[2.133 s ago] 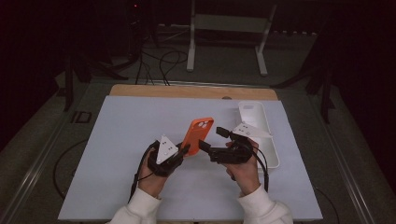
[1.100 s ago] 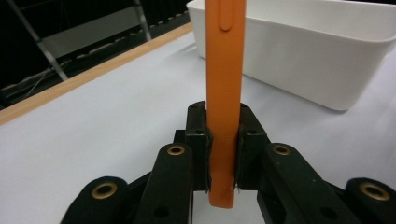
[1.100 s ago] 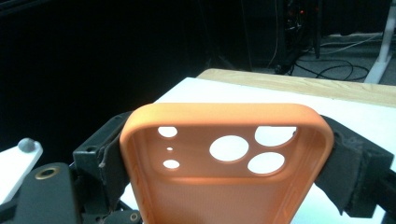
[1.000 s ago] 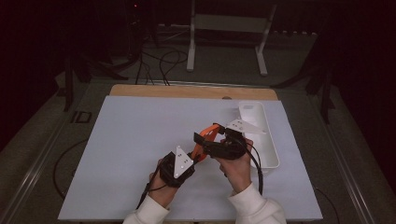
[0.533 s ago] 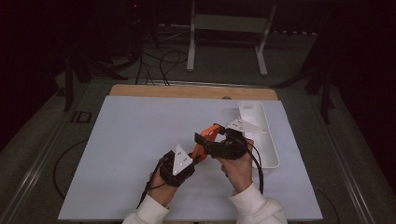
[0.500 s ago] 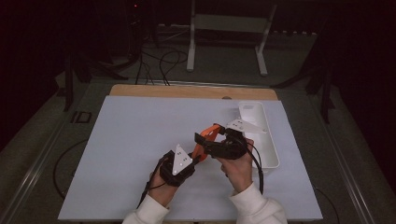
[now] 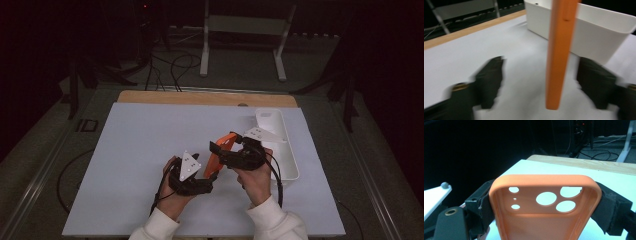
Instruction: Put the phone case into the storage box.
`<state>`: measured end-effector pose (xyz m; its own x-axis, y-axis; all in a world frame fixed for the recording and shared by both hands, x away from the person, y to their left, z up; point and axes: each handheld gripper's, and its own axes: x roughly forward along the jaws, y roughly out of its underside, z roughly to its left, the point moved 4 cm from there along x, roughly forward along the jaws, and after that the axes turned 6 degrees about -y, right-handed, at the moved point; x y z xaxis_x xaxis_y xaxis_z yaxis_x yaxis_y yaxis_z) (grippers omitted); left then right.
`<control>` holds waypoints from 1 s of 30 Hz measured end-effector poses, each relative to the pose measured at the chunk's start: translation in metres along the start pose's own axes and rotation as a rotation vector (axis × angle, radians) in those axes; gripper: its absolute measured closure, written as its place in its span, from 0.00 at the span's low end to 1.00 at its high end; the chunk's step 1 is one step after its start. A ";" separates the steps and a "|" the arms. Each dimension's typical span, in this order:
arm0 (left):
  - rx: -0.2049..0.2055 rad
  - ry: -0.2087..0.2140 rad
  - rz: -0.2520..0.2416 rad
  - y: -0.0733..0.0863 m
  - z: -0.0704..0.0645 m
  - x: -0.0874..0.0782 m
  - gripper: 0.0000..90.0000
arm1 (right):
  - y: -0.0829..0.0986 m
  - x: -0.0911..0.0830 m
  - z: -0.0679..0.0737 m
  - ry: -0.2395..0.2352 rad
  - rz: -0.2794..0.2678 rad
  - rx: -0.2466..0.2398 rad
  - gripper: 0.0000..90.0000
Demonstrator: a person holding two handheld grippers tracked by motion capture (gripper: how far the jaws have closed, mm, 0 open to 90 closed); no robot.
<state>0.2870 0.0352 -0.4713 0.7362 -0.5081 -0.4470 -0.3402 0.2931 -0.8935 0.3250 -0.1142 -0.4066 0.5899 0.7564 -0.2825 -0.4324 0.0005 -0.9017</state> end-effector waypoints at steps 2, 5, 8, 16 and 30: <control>-0.013 0.010 -0.002 0.000 0.002 -0.001 0.13 | 0.000 0.000 0.000 0.001 0.000 -0.002 0.18; -0.014 0.023 0.010 0.000 0.003 0.000 0.06 | 0.000 0.001 0.000 0.000 0.000 -0.004 0.18; -0.009 0.022 0.015 0.000 0.004 0.000 0.03 | 0.001 0.001 0.001 0.001 0.000 -0.005 0.18; -0.005 0.018 0.009 0.000 0.007 -0.002 0.01 | 0.001 0.002 0.001 0.001 0.003 -0.007 0.18; 0.007 -0.016 0.003 -0.002 0.020 -0.006 0.00 | -0.001 0.003 0.000 0.011 -0.004 -0.011 0.18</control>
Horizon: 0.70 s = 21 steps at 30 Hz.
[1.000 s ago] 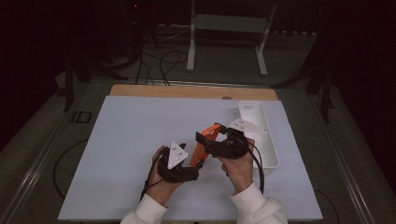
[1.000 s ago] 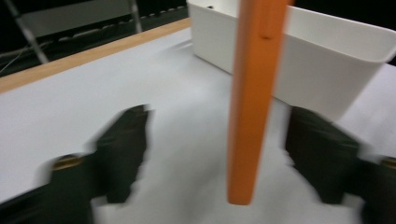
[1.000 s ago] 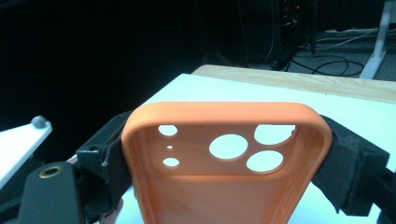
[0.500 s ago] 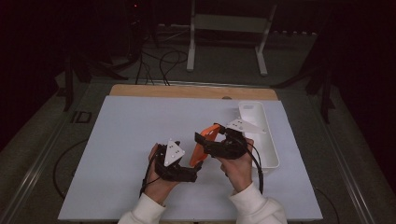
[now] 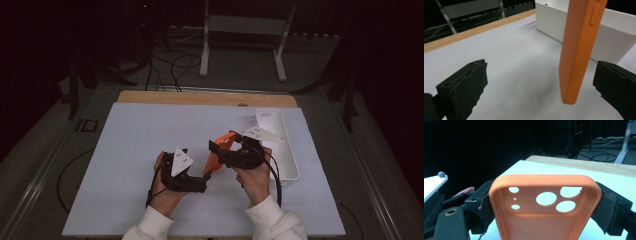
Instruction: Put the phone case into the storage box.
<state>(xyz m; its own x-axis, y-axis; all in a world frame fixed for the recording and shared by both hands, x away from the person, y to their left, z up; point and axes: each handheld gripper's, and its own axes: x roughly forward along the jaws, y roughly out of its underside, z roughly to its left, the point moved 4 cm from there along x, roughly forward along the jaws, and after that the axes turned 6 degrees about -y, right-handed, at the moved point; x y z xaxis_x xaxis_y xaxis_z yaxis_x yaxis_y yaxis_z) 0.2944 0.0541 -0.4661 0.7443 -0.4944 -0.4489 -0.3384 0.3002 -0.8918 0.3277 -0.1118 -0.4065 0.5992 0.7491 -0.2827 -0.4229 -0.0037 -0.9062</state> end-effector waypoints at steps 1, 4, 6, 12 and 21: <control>0.000 -0.002 -0.001 0.000 0.001 -0.001 0.00 | 0.000 0.000 0.000 0.001 0.001 0.000 0.18; 0.002 -0.007 -0.005 0.000 0.004 -0.002 0.00 | -0.002 0.001 -0.001 0.005 -0.002 -0.003 0.18; -0.001 -0.009 -0.005 0.000 0.007 -0.003 0.00 | -0.003 0.001 -0.001 0.006 -0.002 -0.004 0.18; -0.005 -0.014 -0.009 0.001 0.013 -0.006 0.00 | -0.006 0.002 -0.001 0.012 -0.003 -0.011 0.18; 0.001 -0.019 -0.007 0.001 0.021 -0.010 0.00 | -0.011 0.004 -0.002 0.017 -0.005 -0.017 0.18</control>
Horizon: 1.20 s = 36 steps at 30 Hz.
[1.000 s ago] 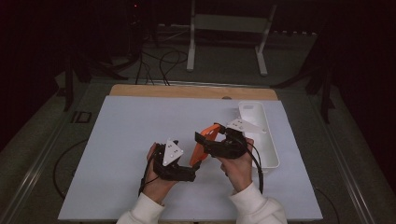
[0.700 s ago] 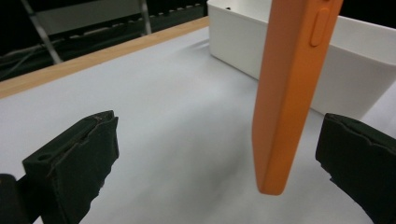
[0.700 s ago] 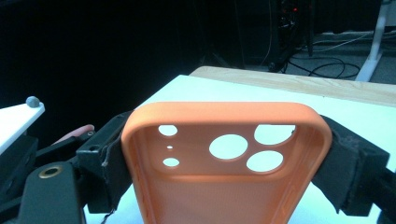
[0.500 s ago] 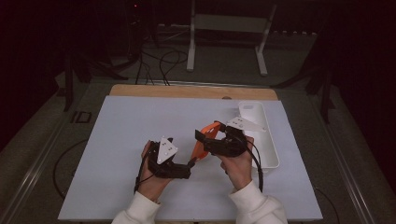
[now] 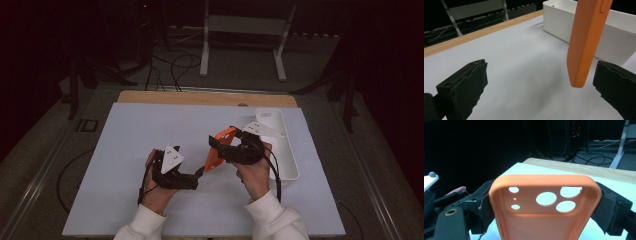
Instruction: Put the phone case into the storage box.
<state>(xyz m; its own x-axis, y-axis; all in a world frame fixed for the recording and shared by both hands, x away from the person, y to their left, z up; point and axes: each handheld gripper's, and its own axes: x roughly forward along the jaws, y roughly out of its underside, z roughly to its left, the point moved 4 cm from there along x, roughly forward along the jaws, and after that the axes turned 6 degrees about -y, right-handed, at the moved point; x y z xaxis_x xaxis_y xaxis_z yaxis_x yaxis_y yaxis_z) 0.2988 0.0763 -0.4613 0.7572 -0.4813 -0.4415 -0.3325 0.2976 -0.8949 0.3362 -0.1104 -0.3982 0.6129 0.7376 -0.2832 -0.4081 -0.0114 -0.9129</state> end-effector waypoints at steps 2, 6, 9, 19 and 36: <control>-0.004 -0.004 -0.003 0.000 0.004 -0.002 0.00 | -0.003 0.001 0.000 0.003 -0.001 -0.005 0.18; -0.004 -0.009 -0.002 0.001 0.008 -0.004 0.00 | -0.006 0.002 -0.001 0.011 -0.002 -0.014 0.18; -0.005 -0.009 -0.003 0.002 0.011 -0.005 0.00 | -0.008 0.003 -0.003 0.017 -0.006 -0.018 0.18; 0.006 -0.003 -0.007 0.004 0.017 -0.008 0.00 | -0.017 0.007 -0.008 0.034 -0.015 -0.037 0.18; 0.005 -0.020 -0.019 0.009 0.032 -0.016 0.00 | -0.021 0.014 -0.017 0.067 -0.005 -0.048 0.18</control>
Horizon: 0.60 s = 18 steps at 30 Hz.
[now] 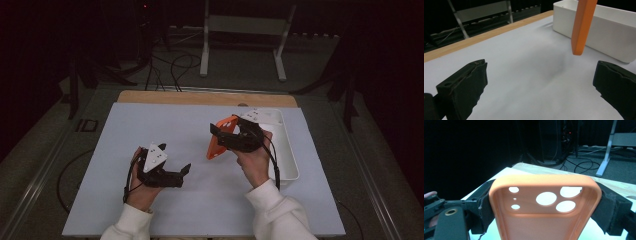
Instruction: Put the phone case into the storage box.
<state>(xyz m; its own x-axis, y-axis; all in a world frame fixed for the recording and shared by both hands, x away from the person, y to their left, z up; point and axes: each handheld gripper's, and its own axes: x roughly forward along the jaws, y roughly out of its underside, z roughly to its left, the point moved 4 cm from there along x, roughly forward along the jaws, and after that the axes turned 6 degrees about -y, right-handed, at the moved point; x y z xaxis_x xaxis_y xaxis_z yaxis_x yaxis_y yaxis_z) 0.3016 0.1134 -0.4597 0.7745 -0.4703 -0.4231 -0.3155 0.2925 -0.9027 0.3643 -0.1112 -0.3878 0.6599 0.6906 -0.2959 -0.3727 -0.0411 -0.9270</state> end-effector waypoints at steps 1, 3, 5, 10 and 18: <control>0.000 -0.003 -0.007 0.001 0.003 -0.002 0.00 | 0.000 0.000 -0.001 0.001 0.000 -0.002 0.18; -0.002 -0.006 -0.011 0.002 0.005 -0.003 0.00 | -0.001 0.001 -0.002 0.006 0.001 -0.002 0.18; -0.007 -0.008 -0.015 0.003 0.008 -0.004 0.00 | -0.001 0.002 -0.004 0.010 0.000 -0.002 0.18; -0.015 -0.015 -0.025 0.004 0.013 -0.007 0.00 | -0.001 0.004 -0.006 0.019 0.007 -0.006 0.18; -0.019 -0.035 -0.032 0.008 0.021 -0.012 0.00 | -0.004 0.006 -0.010 0.030 0.007 -0.016 0.18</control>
<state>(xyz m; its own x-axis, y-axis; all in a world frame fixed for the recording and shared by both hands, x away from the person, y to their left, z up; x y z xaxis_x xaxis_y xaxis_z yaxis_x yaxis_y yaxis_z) 0.3016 0.1393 -0.4603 0.8030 -0.4493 -0.3915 -0.3008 0.2615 -0.9171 0.3762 -0.1139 -0.3883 0.6770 0.6680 -0.3088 -0.3671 -0.0571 -0.9284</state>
